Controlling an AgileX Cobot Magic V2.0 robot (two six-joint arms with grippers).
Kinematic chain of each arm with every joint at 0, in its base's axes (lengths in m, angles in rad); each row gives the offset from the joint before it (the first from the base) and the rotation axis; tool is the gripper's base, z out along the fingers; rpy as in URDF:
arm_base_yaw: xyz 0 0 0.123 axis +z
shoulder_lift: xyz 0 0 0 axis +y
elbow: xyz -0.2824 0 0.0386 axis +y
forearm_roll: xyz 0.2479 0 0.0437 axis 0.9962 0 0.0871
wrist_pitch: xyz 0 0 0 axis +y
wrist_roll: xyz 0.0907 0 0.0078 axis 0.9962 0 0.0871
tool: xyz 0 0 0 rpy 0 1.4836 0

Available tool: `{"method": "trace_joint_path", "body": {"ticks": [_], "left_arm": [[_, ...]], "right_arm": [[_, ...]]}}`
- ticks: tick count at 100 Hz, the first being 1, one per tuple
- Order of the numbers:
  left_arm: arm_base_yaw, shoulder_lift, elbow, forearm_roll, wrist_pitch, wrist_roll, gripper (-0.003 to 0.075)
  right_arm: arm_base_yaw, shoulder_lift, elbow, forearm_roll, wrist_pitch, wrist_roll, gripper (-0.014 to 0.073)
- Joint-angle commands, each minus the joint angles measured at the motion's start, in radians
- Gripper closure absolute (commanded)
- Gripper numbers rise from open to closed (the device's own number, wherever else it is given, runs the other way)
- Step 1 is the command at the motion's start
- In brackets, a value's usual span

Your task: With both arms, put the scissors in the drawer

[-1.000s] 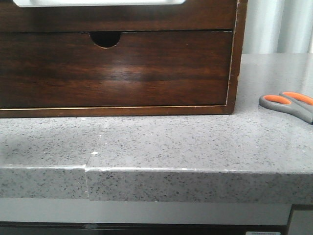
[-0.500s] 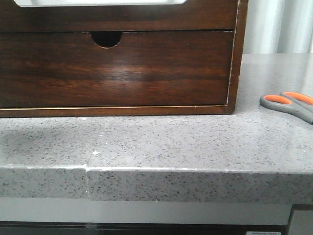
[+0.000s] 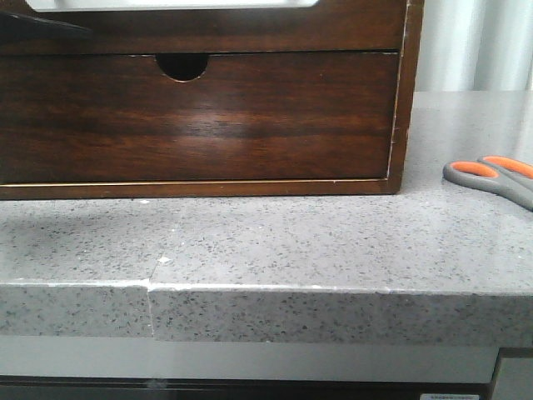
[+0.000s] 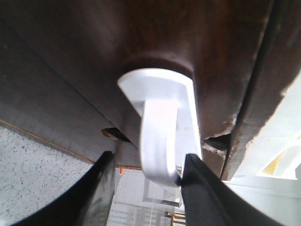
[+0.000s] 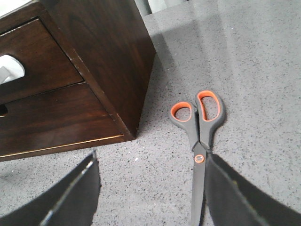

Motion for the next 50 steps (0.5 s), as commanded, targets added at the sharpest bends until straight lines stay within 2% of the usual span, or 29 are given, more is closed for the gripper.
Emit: {"method": "trace_joint_path", "body": {"ticks": [1,12,50], "left_arm": [[-0.005,-0.007,-0.033,-0.063,0.003,-0.005,0.0425],[-0.005,-0.007,-0.033,-0.063,-0.019,-0.005,0.0425],[-0.005,-0.007,-0.033,-0.063,-0.023,-0.018,0.0424]], "right_arm": [[-0.006,0.020,-0.038,0.023,-0.063,-0.004,0.0179],[-0.006,0.020,-0.036,0.023,-0.063,-0.004,0.0203],[-0.006,0.020,-0.034,0.023,-0.061,-0.004,0.0203]]}}
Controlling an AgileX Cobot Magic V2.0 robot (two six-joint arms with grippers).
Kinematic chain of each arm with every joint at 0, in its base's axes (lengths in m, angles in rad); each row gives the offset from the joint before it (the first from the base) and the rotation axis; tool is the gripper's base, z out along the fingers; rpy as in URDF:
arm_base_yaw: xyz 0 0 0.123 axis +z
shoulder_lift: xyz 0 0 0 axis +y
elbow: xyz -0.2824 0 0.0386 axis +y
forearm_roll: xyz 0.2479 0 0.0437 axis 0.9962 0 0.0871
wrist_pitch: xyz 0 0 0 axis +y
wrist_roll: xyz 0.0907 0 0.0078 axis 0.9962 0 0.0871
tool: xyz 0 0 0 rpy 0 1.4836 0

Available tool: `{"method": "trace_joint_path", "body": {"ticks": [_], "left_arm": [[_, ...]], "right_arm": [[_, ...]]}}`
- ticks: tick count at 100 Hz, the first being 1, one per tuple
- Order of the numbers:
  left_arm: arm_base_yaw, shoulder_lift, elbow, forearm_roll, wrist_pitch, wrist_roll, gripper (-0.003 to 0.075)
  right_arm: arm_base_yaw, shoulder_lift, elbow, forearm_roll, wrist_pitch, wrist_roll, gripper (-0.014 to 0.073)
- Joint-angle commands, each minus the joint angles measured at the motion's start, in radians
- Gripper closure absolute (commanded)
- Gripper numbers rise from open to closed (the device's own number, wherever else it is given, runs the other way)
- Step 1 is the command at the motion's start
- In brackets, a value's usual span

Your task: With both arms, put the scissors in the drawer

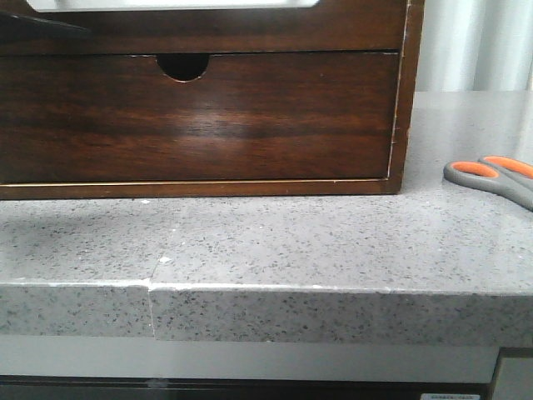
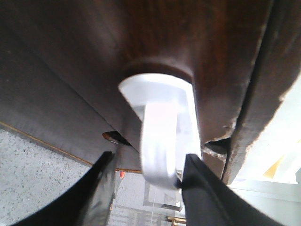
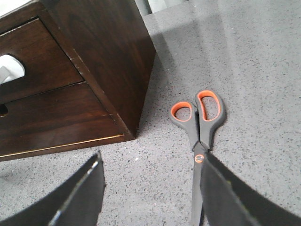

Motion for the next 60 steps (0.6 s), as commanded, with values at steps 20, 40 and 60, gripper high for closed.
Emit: {"method": "trace_joint_path", "body": {"ticks": [20,40,60], "left_arm": [[-0.005,-0.007,-0.042,-0.062,-0.021,-0.061,0.0424],[-0.005,-0.007,-0.057,-0.062,-0.036,-0.061,0.0426],[-0.005,-0.007,-0.057,-0.062,-0.035,-0.053,0.0583]], "right_arm": [[-0.006,0.020,-0.034,0.023,-0.061,-0.004,0.0203],[-0.006,0.020,-0.034,0.023,-0.073,-0.004,0.0203],[-0.006,0.020,-0.034,0.023,-0.077,-0.004,0.0203]]}}
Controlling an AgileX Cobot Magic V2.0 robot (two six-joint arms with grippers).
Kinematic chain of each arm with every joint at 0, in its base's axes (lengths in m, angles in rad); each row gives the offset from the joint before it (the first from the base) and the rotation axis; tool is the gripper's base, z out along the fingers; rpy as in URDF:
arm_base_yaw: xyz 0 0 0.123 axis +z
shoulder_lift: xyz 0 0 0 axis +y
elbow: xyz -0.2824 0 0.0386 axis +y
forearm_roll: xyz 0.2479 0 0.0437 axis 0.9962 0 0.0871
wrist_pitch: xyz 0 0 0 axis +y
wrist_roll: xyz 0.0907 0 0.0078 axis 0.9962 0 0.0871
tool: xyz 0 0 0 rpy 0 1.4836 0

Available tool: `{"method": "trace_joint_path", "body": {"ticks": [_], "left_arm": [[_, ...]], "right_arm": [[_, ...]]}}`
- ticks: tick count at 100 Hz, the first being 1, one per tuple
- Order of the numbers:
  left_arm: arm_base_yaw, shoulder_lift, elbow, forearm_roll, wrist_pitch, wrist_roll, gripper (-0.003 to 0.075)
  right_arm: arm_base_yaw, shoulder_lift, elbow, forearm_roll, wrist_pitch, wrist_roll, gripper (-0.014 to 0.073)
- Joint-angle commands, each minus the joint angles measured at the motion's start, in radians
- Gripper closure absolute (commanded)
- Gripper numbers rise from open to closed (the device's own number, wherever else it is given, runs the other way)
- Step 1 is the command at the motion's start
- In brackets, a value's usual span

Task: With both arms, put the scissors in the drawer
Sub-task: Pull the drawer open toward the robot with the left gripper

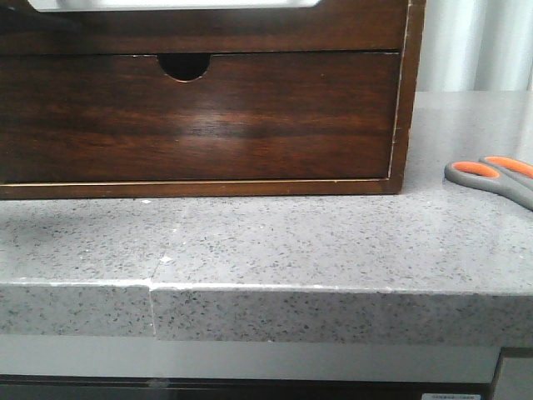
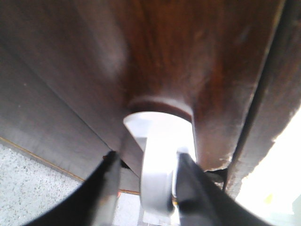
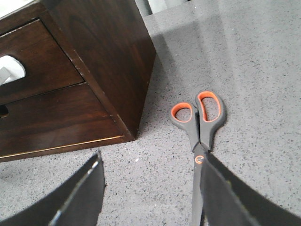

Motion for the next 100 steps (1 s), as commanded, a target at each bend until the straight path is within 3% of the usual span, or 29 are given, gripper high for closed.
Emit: {"method": "trace_joint_path", "body": {"ticks": [1,12,46,100], "left_arm": [[-0.005,-0.013,-0.034,-0.059,0.028,-0.001,0.0601],[-0.005,-0.013,-0.034,-0.056,0.037,-0.001,0.0738],[-0.017,-0.044,-0.013,-0.033,0.069,-0.001,0.0740],[-0.179,-0.175,0.009,-0.032,-0.043,-0.010,0.0740]], "right_arm": [[-0.006,0.020,-0.034,0.023,-0.075,-0.004,0.0203],[-0.006,0.020,-0.034,0.023,-0.075,-0.004,0.0203],[-0.006,0.020,-0.034,0.033,-0.065,-0.004,0.0203],[-0.006,0.020,-0.034,0.033,-0.060,-0.004,0.0211]]}}
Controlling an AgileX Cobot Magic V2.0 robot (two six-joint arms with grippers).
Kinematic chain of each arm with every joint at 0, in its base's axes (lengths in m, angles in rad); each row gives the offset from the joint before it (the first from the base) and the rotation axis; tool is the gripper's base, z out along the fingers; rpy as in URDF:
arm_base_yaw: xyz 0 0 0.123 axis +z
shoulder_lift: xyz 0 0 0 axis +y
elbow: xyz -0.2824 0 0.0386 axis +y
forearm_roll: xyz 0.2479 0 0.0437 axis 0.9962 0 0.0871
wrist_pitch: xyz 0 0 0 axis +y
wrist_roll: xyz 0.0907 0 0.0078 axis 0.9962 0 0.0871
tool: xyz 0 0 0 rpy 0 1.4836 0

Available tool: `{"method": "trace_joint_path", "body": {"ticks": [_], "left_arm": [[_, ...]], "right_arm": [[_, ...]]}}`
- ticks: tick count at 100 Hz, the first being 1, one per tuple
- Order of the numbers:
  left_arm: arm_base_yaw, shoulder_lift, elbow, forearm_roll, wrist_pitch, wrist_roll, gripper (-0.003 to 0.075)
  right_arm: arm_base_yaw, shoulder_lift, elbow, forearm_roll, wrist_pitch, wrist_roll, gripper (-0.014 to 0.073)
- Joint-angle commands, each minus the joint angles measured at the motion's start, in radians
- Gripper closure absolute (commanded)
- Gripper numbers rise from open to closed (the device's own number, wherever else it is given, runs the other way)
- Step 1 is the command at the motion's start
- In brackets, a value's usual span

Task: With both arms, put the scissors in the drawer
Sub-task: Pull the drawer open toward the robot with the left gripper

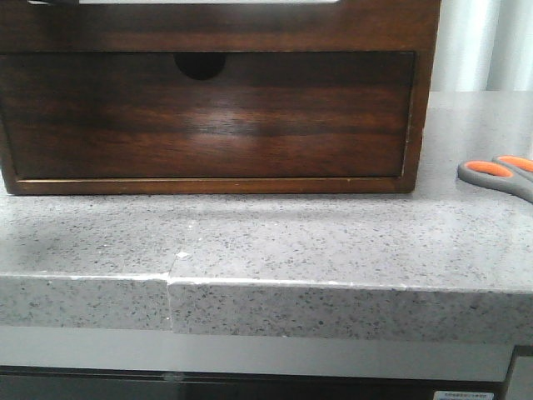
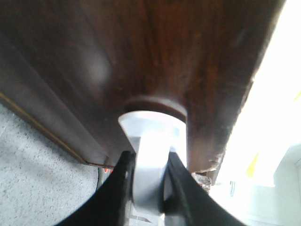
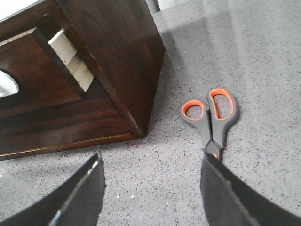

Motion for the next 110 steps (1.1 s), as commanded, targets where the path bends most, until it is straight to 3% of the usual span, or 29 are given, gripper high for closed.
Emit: {"method": "trace_joint_path", "body": {"ticks": [1,31,91,110], "left_arm": [[-0.037,-0.055,-0.036,-0.007,0.077,0.045,0.0740],[-0.115,-0.151,0.060,-0.012,-0.003,0.021,0.0740],[-0.117,-0.251,0.070,0.008,0.007,-0.007,0.0734],[-0.117,-0.254,0.070,0.014,0.017,-0.007,0.0559]], "right_arm": [[-0.006,0.019,-0.034,0.019,-0.061,-0.004,0.0211],[-0.006,0.019,-0.034,0.019,-0.061,-0.004,0.0211],[-0.006,0.019,-0.034,0.019,-0.061,-0.004,0.0211],[-0.006,0.019,-0.034,0.019,-0.061,-0.004,0.0211]]}}
